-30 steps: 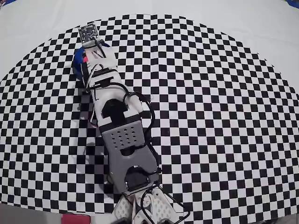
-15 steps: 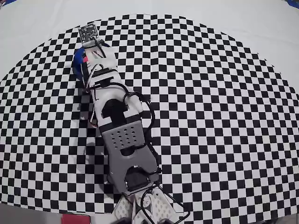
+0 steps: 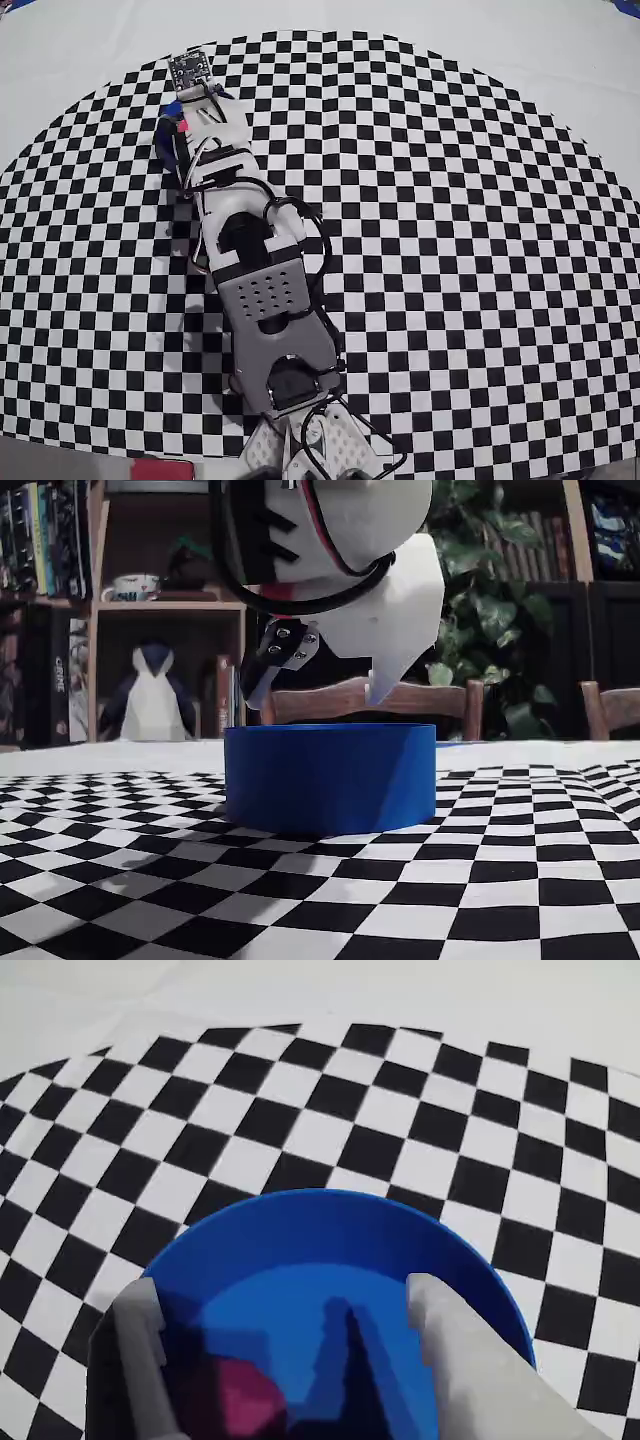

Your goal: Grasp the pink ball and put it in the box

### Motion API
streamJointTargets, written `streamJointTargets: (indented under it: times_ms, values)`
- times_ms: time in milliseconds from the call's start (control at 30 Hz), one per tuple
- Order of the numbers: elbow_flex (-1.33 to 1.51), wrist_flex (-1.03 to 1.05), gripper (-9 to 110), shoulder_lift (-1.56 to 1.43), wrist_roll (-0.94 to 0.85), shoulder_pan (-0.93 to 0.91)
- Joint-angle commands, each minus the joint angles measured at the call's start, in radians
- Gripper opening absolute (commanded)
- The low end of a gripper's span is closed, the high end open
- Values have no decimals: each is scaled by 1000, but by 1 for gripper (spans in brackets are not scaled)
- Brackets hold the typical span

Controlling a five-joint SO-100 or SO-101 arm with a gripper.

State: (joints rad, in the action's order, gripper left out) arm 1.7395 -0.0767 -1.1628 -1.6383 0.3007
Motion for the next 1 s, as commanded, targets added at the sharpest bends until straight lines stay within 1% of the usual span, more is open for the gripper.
streamJointTargets:
  times_ms: [0,233,367,433,467,700,833,900,933,967]
  values:
    - [-41,-21,28,-48,9,-14]
    - [-23,-23,27,-129,26,-35]
    - [32,-23,9,-218,57,-55]
    - [77,-23,3,-281,81,-72]
    - [98,-23,2,-307,89,-80]
    - [259,-18,0,-534,244,-158]
    - [370,-29,0,-676,394,-207]
    - [522,-187,0,-772,474,-233]
    - [594,-253,0,-810,552,-247]
    - [655,-272,0,-853,607,-262]
